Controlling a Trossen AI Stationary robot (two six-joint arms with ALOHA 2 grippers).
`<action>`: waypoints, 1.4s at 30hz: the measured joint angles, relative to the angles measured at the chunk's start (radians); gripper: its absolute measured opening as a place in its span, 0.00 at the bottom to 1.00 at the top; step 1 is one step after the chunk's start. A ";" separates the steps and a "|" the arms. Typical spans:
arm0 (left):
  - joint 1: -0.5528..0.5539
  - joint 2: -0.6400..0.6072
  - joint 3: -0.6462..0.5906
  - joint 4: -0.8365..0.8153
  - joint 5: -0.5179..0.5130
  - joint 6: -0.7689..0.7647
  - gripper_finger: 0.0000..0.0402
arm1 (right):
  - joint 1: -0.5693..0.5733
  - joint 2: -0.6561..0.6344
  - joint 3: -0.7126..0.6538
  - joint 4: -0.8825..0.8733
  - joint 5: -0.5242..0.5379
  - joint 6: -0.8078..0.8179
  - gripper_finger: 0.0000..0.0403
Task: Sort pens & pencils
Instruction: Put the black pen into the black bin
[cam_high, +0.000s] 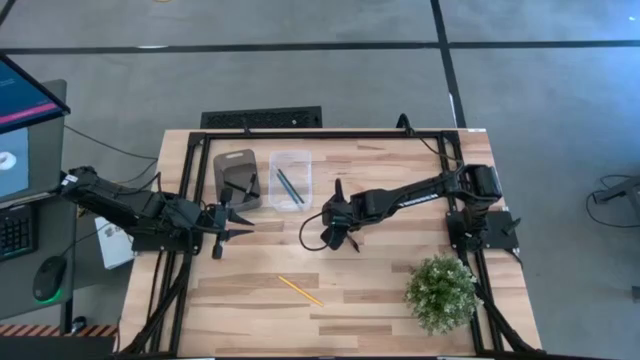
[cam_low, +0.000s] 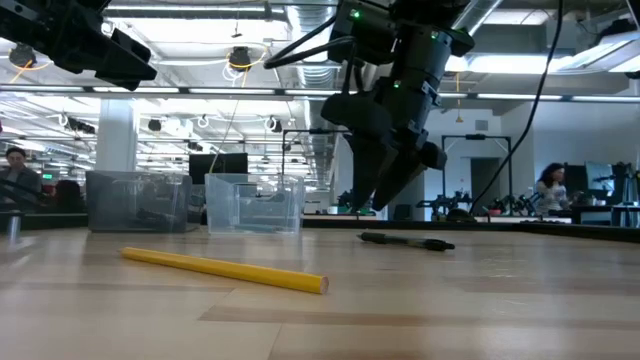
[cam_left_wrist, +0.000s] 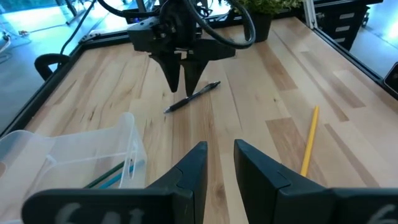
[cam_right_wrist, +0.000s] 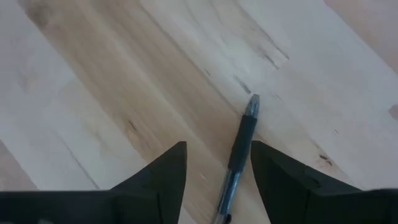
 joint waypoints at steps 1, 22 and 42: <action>0.000 0.000 0.000 0.000 0.000 0.000 0.18 | 0.000 0.000 0.000 -0.001 0.000 0.002 0.49; 0.000 0.000 0.000 0.000 -0.001 -0.007 0.18 | 0.109 0.000 -0.003 -0.155 -0.052 0.140 0.44; 0.000 0.000 0.000 -0.006 -0.002 -0.010 0.18 | 0.085 0.115 -0.002 -0.166 -0.141 0.151 0.36</action>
